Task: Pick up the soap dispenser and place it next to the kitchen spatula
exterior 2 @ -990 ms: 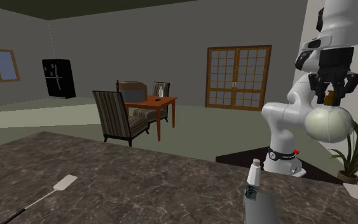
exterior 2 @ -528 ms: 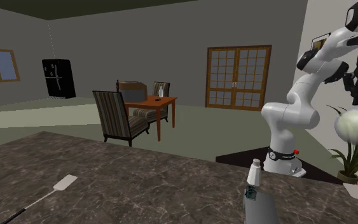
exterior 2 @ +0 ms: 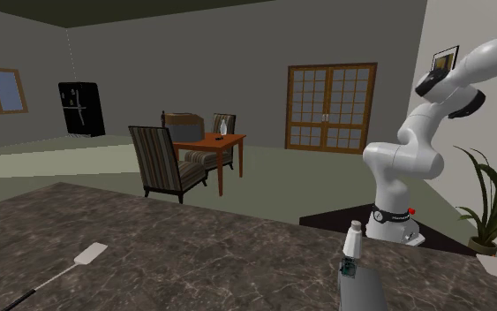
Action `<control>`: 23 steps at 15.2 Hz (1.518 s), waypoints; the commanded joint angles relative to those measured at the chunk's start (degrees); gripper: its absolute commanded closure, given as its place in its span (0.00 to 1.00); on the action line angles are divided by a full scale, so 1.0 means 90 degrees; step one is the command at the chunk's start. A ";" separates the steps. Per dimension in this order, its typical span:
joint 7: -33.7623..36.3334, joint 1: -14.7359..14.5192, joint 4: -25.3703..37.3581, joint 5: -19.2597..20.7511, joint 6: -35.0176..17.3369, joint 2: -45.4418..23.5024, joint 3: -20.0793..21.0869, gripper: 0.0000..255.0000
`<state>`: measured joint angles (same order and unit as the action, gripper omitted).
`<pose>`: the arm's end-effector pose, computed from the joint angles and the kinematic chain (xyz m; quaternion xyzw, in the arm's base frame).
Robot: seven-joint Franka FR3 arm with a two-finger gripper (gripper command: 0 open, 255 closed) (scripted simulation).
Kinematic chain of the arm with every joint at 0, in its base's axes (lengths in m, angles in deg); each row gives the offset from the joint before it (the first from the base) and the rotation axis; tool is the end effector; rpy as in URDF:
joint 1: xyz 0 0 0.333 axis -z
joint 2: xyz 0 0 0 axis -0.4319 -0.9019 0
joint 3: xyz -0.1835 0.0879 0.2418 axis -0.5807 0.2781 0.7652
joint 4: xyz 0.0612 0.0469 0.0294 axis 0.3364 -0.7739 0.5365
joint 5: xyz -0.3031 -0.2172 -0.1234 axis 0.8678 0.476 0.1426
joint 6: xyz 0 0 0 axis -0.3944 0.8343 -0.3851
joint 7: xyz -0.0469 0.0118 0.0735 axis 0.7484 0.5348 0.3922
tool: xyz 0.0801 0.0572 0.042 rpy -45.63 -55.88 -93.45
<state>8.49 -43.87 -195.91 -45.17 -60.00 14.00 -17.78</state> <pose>0.0117 0.3610 0.6236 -0.9979 0.0564 0.0267 0.0188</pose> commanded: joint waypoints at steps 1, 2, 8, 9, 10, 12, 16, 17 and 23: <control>0.0363 0.0035 0.0255 -0.0237 -0.0022 -0.0067 0.0346 1.00; 0.0517 0.0065 0.0387 -0.0330 -0.0027 -0.0104 0.0497 1.00; 0.1449 0.0385 0.1319 -0.0804 -0.0086 -0.0405 0.1469 1.00; 0.1605 0.0468 0.1500 -0.0870 -0.0098 -0.0463 0.1646 1.00; 0.1761 0.0562 0.1689 -0.0934 -0.0109 -0.0523 0.1828 1.00; 0.2071 0.0784 0.2091 -0.1053 -0.0128 -0.0640 0.2210 1.00; 0.2693 0.1385 0.3011 -0.1271 -0.0133 -0.0848 0.3052 1.00; 0.2847 0.1570 0.3266 -0.1324 -0.0124 -0.0889 0.3277 1.00; 0.2675 0.1366 0.2661 -0.1482 -0.0492 -0.0638 0.3313 1.00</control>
<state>32.80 -31.16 -170.96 -58.24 -63.83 7.85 12.04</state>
